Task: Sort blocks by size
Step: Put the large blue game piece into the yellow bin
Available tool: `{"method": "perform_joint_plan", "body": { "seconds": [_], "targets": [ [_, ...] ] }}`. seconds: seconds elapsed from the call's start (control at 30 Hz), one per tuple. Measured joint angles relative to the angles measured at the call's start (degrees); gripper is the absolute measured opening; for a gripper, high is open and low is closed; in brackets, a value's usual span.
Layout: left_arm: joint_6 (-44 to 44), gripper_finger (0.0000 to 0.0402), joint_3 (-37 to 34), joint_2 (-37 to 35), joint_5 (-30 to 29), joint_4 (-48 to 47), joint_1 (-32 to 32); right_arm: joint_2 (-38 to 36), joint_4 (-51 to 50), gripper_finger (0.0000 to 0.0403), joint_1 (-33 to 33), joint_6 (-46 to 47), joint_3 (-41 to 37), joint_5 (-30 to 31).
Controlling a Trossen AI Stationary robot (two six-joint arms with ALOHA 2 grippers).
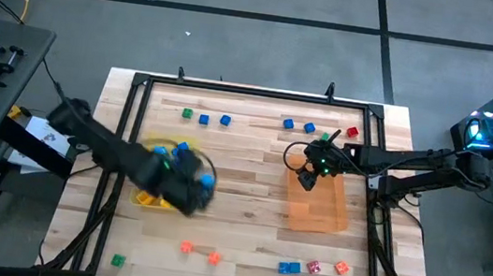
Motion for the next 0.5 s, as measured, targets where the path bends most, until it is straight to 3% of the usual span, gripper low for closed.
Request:
{"method": "perform_joint_plan", "body": {
  "seconds": [0.1, 0.17, 0.4, 0.5],
  "targets": [
    [-1.2, 0.0062, -1.6, -4.6, -2.6, -14.4, 3.6, 0.0, 0.0, 0.0286, 0.0, 2.5, 0.0, 0.0],
    [-1.7, 0.0062, -5.5, -7.6, -1.1, -17.9, 5.6, 0.0, -0.2, 0.0286, 0.0, 4.3, 0.0, -0.1],
    [-3.1, 0.0062, -28.9, -20.2, 10.7, 0.3, 6.4, 0.0, -1.3, 0.0286, 0.9, 11.3, 0.0, -1.8],
    [-4.0, 0.0065, -33.3, -23.9, 11.6, 2.7, 6.3, 0.0, -0.5, 0.0286, 1.0, 14.8, 0.0, -2.4]
  ]
}}
